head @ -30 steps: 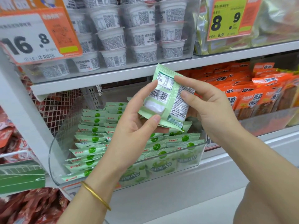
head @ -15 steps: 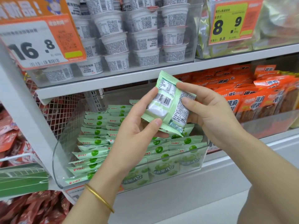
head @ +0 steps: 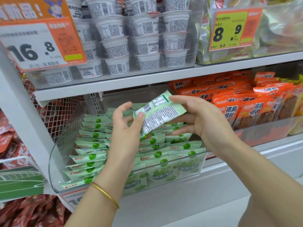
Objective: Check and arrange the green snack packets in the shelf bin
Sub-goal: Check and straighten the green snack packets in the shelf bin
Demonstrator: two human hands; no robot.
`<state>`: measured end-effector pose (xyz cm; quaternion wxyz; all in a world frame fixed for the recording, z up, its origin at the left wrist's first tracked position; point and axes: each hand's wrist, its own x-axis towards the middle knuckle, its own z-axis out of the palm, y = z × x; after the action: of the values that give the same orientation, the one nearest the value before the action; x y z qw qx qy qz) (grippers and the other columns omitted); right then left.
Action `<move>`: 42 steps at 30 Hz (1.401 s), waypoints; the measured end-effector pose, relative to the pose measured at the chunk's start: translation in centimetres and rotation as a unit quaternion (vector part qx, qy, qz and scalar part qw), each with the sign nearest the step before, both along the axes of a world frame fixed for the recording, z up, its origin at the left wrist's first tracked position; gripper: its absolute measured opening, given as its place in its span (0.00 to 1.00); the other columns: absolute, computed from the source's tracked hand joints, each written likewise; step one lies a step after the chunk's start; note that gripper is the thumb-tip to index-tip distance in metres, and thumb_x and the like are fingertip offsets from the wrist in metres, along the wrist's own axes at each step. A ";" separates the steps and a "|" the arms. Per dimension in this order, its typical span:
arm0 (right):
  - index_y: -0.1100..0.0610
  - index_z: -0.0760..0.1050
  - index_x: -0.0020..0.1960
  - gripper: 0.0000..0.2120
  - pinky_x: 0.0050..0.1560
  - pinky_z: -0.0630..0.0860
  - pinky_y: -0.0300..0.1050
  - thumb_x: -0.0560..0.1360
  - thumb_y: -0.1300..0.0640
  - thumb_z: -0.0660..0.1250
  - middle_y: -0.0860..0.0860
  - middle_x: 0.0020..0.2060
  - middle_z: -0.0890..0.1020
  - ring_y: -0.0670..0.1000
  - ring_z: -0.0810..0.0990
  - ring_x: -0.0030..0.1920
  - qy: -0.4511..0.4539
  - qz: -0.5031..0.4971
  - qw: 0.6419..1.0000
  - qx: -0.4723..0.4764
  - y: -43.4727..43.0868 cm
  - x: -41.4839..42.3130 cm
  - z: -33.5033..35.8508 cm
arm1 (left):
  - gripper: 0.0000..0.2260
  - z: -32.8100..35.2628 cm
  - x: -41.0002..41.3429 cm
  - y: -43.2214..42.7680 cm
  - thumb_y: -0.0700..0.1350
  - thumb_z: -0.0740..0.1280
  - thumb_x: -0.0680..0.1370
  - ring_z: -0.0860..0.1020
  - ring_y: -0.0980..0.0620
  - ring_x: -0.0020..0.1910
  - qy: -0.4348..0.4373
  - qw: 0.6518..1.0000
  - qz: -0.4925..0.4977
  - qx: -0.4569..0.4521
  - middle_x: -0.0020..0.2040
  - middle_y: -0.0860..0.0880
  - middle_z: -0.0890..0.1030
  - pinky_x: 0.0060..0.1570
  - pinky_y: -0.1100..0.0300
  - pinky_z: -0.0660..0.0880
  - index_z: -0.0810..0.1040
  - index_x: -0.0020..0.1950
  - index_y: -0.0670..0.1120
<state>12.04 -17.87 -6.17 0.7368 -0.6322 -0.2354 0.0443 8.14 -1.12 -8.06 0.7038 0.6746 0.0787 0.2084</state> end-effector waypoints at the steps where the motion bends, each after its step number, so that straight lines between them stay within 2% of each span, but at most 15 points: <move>1: 0.55 0.78 0.58 0.18 0.41 0.82 0.50 0.78 0.68 0.53 0.54 0.52 0.82 0.52 0.83 0.47 -0.004 -0.001 1.000 0.001 -0.3 0.1 0.1 | 0.16 -0.1 0.2 0.2 0.46 0.63 0.79 0.80 0.60 0.43 0.011 1.000 -0.004 0.001 0.50 0.51 0.81 0.49 0.54 0.77 0.68 0.67 0.55; 2: 0.54 0.78 0.59 0.22 0.44 0.82 0.48 0.75 0.72 0.54 0.56 0.54 0.80 0.51 0.83 0.50 -0.038 -0.019 0.999 -0.022 -0.7 0.2 0.0 | 0.16 -0.1 0.3 0.4 0.47 0.63 0.79 0.80 0.60 0.44 0.027 1.000 -0.013 0.000 0.48 0.53 0.81 0.52 0.52 0.77 0.69 0.67 0.54; 4: 0.49 0.78 0.59 0.26 0.56 0.76 0.40 0.71 0.74 0.62 0.50 0.60 0.75 0.44 0.76 0.60 -0.181 -0.068 0.969 -0.155 -1.4 0.5 0.0 | 0.17 -0.2 0.5 0.5 0.47 0.64 0.79 0.79 0.53 0.50 0.056 0.998 -0.037 0.000 0.49 0.53 0.81 0.52 0.50 0.77 0.71 0.67 0.52; 6: 0.46 0.77 0.56 0.20 0.64 0.66 0.34 0.69 0.66 0.72 0.43 0.64 0.71 0.40 0.68 0.67 -0.281 -0.091 0.919 -0.261 -1.7 0.7 0.1 | 0.17 -0.3 0.5 0.3 0.46 0.65 0.78 0.78 0.53 0.53 0.080 0.995 -0.062 0.008 0.53 0.54 0.80 0.49 0.52 0.77 0.71 0.68 0.51; 8: 0.50 0.76 0.48 0.14 0.65 0.63 0.34 0.67 0.62 0.74 0.42 0.62 0.73 0.42 0.68 0.67 -0.323 -0.107 0.897 -0.283 -2.0 1.0 -0.1 | 0.18 -0.4 0.6 -0.1 0.47 0.65 0.78 0.77 0.58 0.53 0.097 0.992 -0.076 0.017 0.55 0.58 0.77 0.51 0.52 0.77 0.71 0.68 0.51; 9: 0.51 0.74 0.44 0.13 0.63 0.65 0.33 0.67 0.64 0.74 0.43 0.60 0.76 0.42 0.70 0.65 -0.332 -0.116 0.892 -0.284 -1.9 1.2 -0.2 | 0.17 -0.4 0.6 -0.3 0.48 0.64 0.79 0.77 0.60 0.49 0.098 0.992 -0.078 0.011 0.54 0.59 0.76 0.45 0.56 0.77 0.72 0.68 0.51; 12: 0.52 0.70 0.40 0.12 0.49 0.71 0.29 0.71 0.65 0.71 0.46 0.49 0.81 0.41 0.78 0.52 -0.307 -0.114 0.907 -0.264 -2.2 1.2 -0.3 | 0.14 0.0 0.5 -0.8 0.51 0.57 0.81 0.80 0.58 0.37 0.092 0.994 -0.051 0.019 0.54 0.54 0.80 0.31 0.62 0.75 0.73 0.65 0.50; 15: 0.52 0.73 0.44 0.07 0.42 0.73 0.44 0.73 0.61 0.70 0.46 0.41 0.81 0.48 0.78 0.42 -0.350 -0.166 0.870 -0.305 -2.6 1.4 -0.5 | 0.13 -0.2 0.6 -0.7 0.50 0.54 0.82 0.78 0.57 0.40 0.057 0.992 -0.010 0.114 0.54 0.54 0.80 0.35 0.61 0.74 0.74 0.62 0.51; 20: 0.51 0.77 0.51 0.07 0.43 0.75 0.55 0.74 0.59 0.65 0.50 0.40 0.80 0.55 0.77 0.42 -0.392 -0.185 0.822 -0.369 -2.7 1.9 -1.1 | 0.10 -0.6 0.8 -0.9 0.45 0.56 0.82 0.79 0.57 0.44 0.041 0.987 -0.024 0.154 0.54 0.54 0.79 0.39 0.61 0.75 0.74 0.59 0.52; 26: 0.56 0.79 0.48 0.07 0.39 0.71 0.48 0.71 0.63 0.66 0.52 0.32 0.78 0.58 0.75 0.36 -0.457 -0.193 0.757 -0.425 -1.2 1.7 -1.1 | 0.08 -1.0 0.9 -1.0 0.44 0.58 0.81 0.79 0.60 0.46 0.033 0.985 -0.040 0.164 0.54 0.54 0.79 0.41 0.62 0.77 0.75 0.56 0.53; 28: 0.55 0.78 0.52 0.09 0.39 0.66 0.46 0.73 0.63 0.67 0.52 0.34 0.74 0.58 0.75 0.39 -0.425 -0.178 0.762 -0.454 -0.9 1.8 -1.0 | 0.08 -1.1 0.9 -1.0 0.44 0.59 0.81 0.79 0.60 0.47 0.031 0.984 -0.043 0.173 0.53 0.55 0.79 0.41 0.64 0.76 0.75 0.57 0.53; 30: 0.52 0.76 0.57 0.11 0.40 0.67 0.47 0.76 0.61 0.65 0.52 0.40 0.74 0.58 0.75 0.44 -0.389 -0.158 0.766 -0.487 -0.7 1.9 -1.1 | 0.08 -1.2 0.9 -1.0 0.44 0.59 0.81 0.79 0.60 0.48 0.031 0.982 -0.045 0.180 0.53 0.55 0.79 0.41 0.65 0.76 0.74 0.57 0.53; 34: 0.50 0.72 0.61 0.13 0.45 0.73 0.49 0.77 0.58 0.63 0.52 0.49 0.80 0.56 0.77 0.52 -0.350 -0.116 0.720 -0.588 0.4 1.8 -1.8 | 0.08 -1.5 1.1 -0.9 0.43 0.61 0.80 0.78 0.59 0.51 0.018 0.974 -0.046 0.223 0.54 0.57 0.79 0.50 0.62 0.76 0.75 0.56 0.54; 39: 0.51 0.72 0.59 0.12 0.48 0.76 0.49 0.76 0.55 0.65 0.49 0.50 0.82 0.55 0.79 0.53 -0.335 -0.144 0.722 -0.589 0.0 1.6 -1.0 | 0.09 -2.2 1.5 -0.7 0.46 0.64 0.78 0.71 0.56 0.59 0.002 0.915 -0.014 0.403 0.55 0.57 0.75 0.59 0.62 0.66 0.79 0.57 0.52; 42: 0.51 0.74 0.54 0.07 0.43 0.73 0.46 0.76 0.55 0.66 0.49 0.47 0.81 0.55 0.79 0.50 -0.331 -0.140 0.697 -0.620 0.2 1.7 -1.2 | 0.08 -2.6 1.7 -1.1 0.48 0.65 0.78 0.63 0.55 0.62 0.006 0.871 0.000 0.491 0.61 0.55 0.74 0.59 0.66 0.56 0.80 0.55 0.52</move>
<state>13.77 -17.68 -7.37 0.0499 -0.9456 -0.2915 -0.1356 9.79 -2.25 -10.67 0.2818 0.9344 -0.0296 0.2159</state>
